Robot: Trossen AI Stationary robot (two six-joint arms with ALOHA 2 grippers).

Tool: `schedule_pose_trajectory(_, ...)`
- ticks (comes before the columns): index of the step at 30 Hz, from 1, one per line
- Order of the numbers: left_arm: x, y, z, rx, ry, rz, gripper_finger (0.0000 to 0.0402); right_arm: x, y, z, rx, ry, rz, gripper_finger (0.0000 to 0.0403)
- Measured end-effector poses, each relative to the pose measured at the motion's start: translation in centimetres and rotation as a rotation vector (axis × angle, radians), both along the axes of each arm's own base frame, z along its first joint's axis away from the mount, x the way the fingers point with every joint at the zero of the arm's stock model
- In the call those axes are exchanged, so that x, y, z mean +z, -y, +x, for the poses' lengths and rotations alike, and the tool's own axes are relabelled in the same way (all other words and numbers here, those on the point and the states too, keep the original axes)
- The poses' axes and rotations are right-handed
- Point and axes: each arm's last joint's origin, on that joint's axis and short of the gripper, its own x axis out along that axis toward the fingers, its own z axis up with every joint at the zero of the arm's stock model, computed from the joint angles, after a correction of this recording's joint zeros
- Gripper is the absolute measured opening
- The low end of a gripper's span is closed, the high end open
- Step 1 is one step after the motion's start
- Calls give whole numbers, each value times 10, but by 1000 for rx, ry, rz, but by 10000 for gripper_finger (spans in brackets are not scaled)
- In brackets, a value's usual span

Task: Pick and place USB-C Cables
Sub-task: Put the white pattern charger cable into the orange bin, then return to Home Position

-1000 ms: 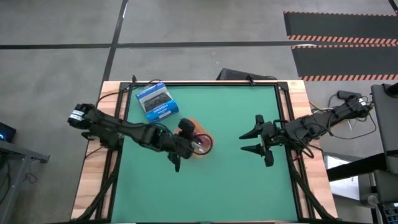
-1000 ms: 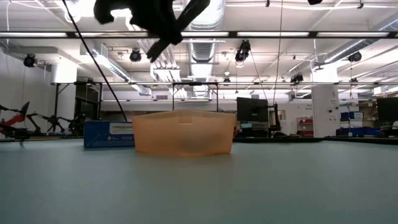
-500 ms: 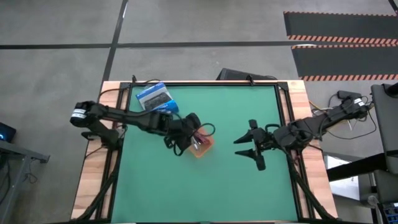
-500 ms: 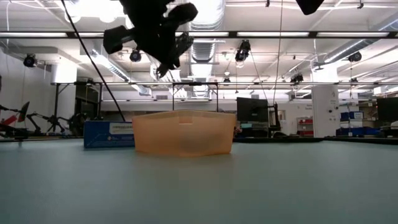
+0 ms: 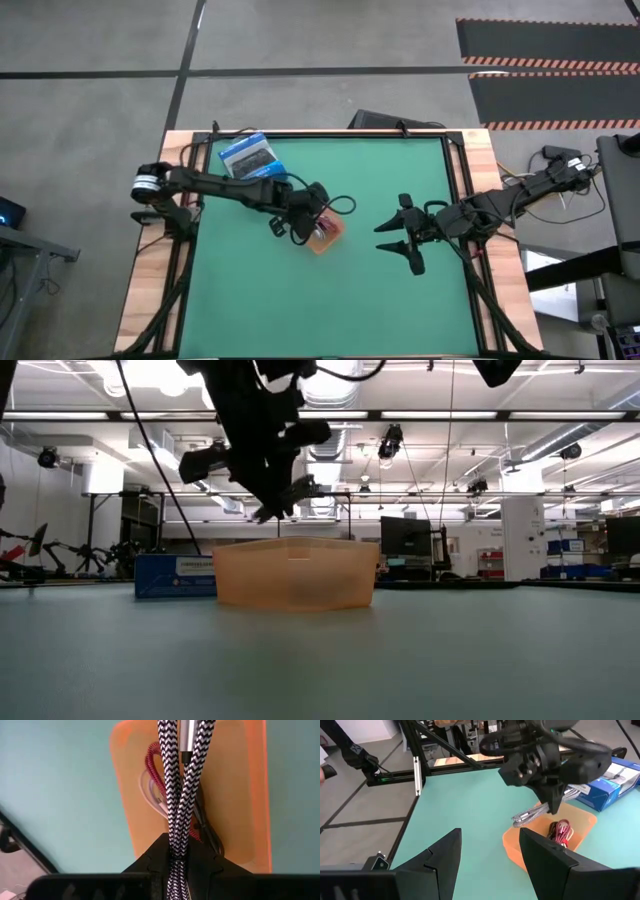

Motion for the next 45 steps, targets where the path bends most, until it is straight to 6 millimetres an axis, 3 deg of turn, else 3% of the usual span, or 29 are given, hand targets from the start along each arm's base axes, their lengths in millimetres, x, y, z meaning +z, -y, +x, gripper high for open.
schedule_pose_trajectory(10, -19, -2, 10, 8, -35, 6, 28, 0, 0, 0, 0, -4, -2, 192)
schedule_pose_trajectory(23, -27, -4, 15, 39, -39, 62, 30, -1, 0, 0, 0, -7, -3, 192)
schedule_pose_trajectory(37, -26, -5, 15, 46, -34, 70, 103, -1, 0, 0, 0, -12, -5, 192)
schedule_pose_trajectory(45, -25, -2, 16, 116, -10, 55, 110, -6, 0, -1, 2, -32, -16, 192)
